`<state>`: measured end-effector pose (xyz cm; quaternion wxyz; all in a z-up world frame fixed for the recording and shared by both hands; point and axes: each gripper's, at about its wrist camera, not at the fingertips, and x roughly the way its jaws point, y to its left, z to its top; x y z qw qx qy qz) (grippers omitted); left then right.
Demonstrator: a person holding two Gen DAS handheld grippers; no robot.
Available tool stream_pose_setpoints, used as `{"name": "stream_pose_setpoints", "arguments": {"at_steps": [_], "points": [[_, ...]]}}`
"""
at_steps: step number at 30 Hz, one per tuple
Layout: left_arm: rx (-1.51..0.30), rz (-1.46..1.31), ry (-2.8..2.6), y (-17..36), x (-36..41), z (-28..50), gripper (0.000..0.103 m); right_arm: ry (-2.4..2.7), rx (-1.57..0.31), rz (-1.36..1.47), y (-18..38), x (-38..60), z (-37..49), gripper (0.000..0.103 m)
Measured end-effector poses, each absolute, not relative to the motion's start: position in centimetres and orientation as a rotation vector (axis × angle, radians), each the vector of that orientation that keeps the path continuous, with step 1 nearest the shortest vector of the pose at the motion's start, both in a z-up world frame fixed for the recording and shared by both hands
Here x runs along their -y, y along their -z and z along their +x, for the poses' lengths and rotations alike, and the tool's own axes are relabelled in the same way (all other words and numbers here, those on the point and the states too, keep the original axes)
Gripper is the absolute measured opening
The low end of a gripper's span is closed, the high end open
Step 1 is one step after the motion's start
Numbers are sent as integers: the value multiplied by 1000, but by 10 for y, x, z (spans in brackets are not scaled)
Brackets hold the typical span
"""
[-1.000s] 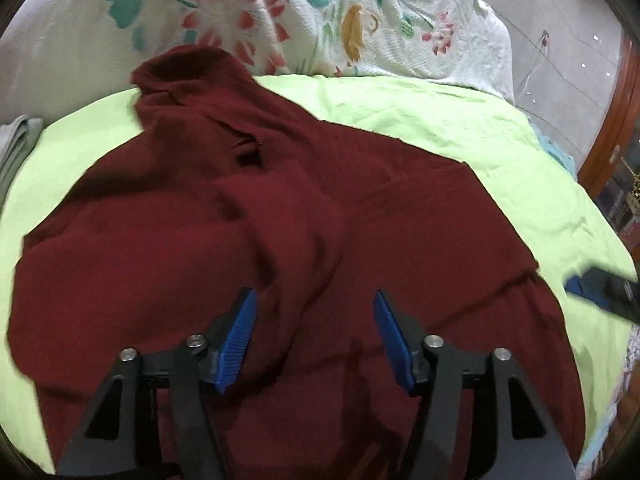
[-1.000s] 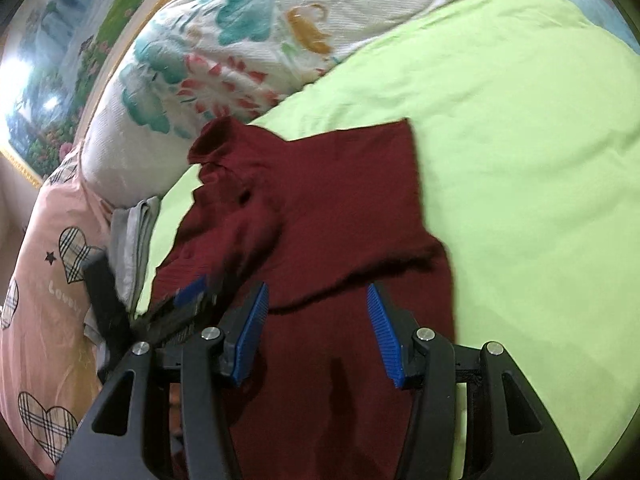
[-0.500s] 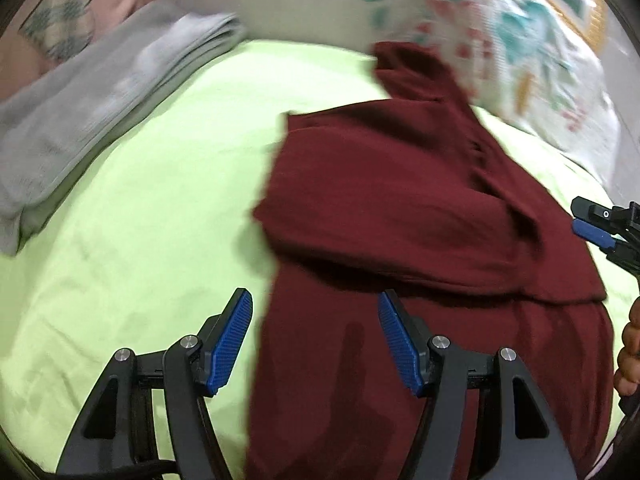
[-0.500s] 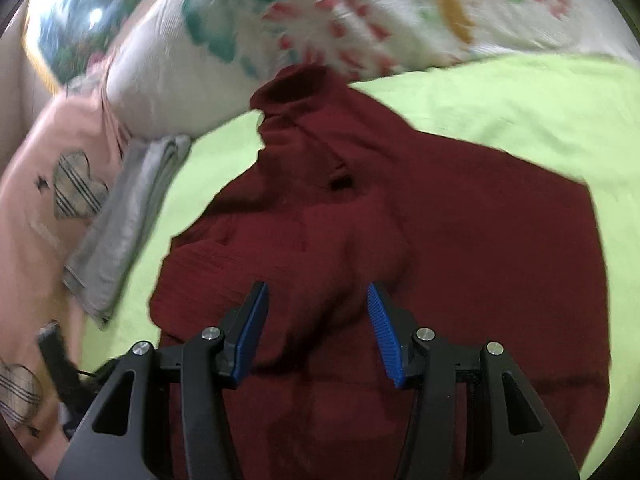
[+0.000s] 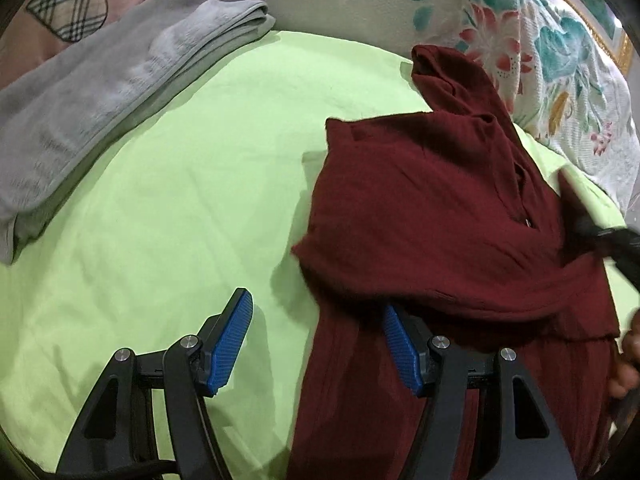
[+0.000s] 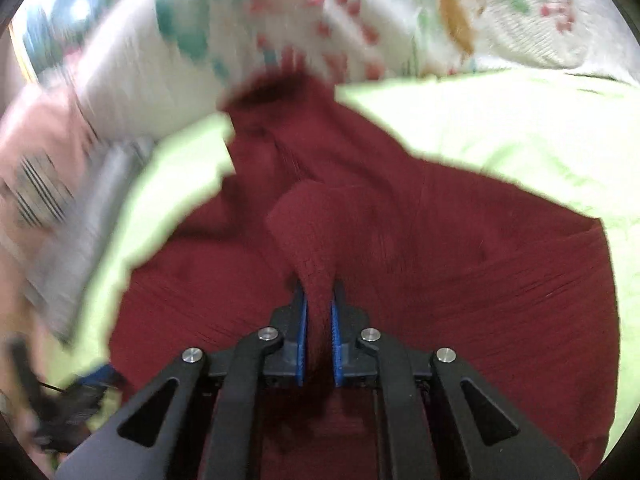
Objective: Fold large clothes
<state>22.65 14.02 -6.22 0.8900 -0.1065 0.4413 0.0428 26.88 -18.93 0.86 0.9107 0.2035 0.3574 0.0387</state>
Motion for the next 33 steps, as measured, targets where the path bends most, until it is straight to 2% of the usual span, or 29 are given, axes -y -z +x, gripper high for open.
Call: {"name": "stream_pose_setpoints", "arguments": {"at_steps": [4, 10, 13, 14, 16, 19, 21, 25, 28, 33], "points": [[-934, -226, -114, 68, -139, 239, 66, -34, -589, 543, -22, 228, 225, 10], [-946, -226, -140, 75, -141, 240, 66, 49, -754, 634, 42, 258, 200, 10], [-940, -251, -143, 76, -147, 239, 65, 62, -818, 718, 61, 268, 199, 14], [-936, -254, -144, 76, -148, 239, 65, 63, -820, 735, 62, 270, 197, 19], [-932, -253, -143, 76, -149, 239, 65, 62, -800, 758, 61, 273, 197, 25], [-930, -246, -146, 77, -148, 239, 65, 84, -779, 768, 57, 279, 198, 25], [-926, -247, -145, 77, -148, 239, 65, 85, -757, 762, 51, 283, 195, 12], [-917, -258, -142, 77, -150, 236, 65, 173, -714, 724, 39, 293, 183, 10], [-910, -263, -143, 77, -151, 233, 65, 277, -817, 754, 52, 305, 180, 11], [-888, -304, -137, 78, -157, 229, 65, 194, -653, 658, 8, 275, 167, 18]]}}
